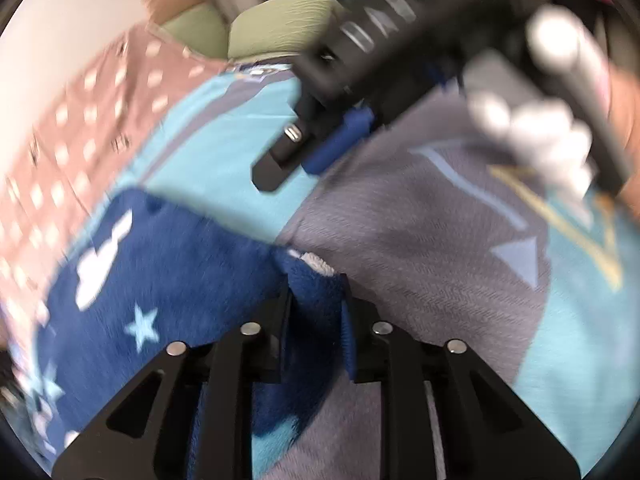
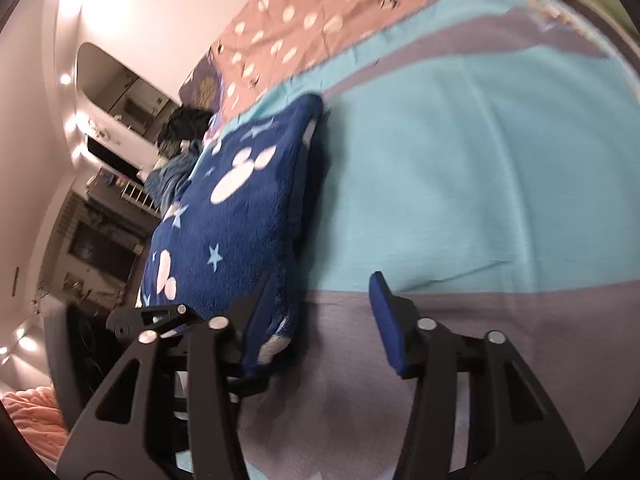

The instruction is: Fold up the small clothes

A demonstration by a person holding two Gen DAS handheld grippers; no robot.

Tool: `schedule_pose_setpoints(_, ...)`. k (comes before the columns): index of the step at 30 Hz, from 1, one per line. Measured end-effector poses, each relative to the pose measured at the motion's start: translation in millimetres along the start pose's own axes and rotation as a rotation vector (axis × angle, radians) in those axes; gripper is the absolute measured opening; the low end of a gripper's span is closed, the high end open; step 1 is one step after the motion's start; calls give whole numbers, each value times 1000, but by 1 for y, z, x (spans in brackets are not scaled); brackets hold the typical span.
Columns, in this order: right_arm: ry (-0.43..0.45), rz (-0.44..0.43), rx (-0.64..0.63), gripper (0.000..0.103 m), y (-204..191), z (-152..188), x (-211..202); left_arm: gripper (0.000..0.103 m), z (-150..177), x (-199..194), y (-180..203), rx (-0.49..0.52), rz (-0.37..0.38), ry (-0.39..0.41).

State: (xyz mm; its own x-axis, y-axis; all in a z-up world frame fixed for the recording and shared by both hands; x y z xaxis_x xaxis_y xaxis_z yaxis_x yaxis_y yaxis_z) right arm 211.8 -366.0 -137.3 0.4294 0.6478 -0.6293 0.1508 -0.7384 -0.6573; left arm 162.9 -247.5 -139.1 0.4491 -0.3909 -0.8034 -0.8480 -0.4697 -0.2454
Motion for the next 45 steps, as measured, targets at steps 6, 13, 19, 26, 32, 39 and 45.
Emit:
schedule_pose_setpoints(6, -14, -37, -68, 53, -15, 1, 27, 19, 14, -20, -33, -224, 114, 33)
schedule_pose_setpoints(13, -4, 8, -111, 27, -8, 8, 29, 19, 24, -25, -35, -270, 113, 40)
schedule_pose_setpoints(19, -50, -105, -143, 36, -26, 15, 33, 20, 27, -30, -30, -269, 119, 43)
schedule_pose_setpoints(26, -123, -133, -155, 48, -47, 14, 57, 42, 33, -29, -8, -172, 62, 0)
schedule_pose_setpoints(32, -165, -150, -60, 40, -32, 21, 50, 33, 34, -21, -13, -178, 32, -9)
schedule_pose_setpoints(39, -139, -119, -16, 16, -27, 28, 44, 16, 29, -17, -8, -193, 83, 13)
schedule_pose_setpoints(45, -50, -18, 11, 15, -16, 40, 19, 17, 17, -7, 18, -115, 58, 17)
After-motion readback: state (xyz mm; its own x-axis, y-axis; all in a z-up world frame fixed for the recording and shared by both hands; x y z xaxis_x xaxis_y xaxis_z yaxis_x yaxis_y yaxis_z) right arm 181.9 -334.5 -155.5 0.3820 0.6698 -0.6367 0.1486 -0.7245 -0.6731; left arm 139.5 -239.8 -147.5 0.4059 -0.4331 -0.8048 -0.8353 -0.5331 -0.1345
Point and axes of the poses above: each gripper's, at about its wrist camera, not at the fingertips, and x roughly the way its jaws point, y to its right, z to its underside, the point moved 6 cm from there along x, roughly the way its jaws point, and after that the axes turned 4 degrees about x, right-handed, at the moved point
